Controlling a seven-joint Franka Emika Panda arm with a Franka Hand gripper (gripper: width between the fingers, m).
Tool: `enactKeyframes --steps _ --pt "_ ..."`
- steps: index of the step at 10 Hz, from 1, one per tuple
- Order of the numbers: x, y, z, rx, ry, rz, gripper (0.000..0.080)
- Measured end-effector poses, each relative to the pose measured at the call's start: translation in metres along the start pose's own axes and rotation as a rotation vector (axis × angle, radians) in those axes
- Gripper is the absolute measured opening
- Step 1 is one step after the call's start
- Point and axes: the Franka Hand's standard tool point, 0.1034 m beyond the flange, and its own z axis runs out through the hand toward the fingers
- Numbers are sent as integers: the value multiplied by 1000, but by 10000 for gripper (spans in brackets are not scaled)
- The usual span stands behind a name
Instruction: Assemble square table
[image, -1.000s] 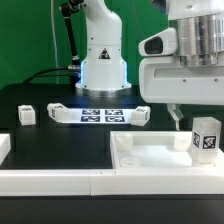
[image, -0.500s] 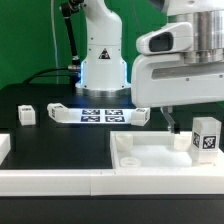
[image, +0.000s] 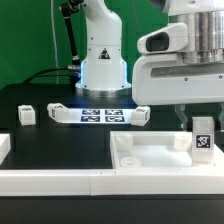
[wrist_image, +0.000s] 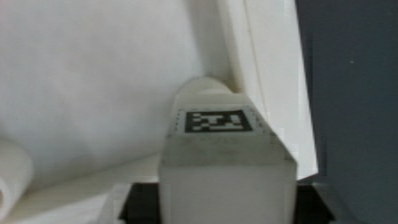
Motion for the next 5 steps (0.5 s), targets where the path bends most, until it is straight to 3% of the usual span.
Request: enactKeyframes --steps 4,5 --pt "-2 0 2 -14 5 512 290" --pt "-3 -1 2 -6 4 709 290"
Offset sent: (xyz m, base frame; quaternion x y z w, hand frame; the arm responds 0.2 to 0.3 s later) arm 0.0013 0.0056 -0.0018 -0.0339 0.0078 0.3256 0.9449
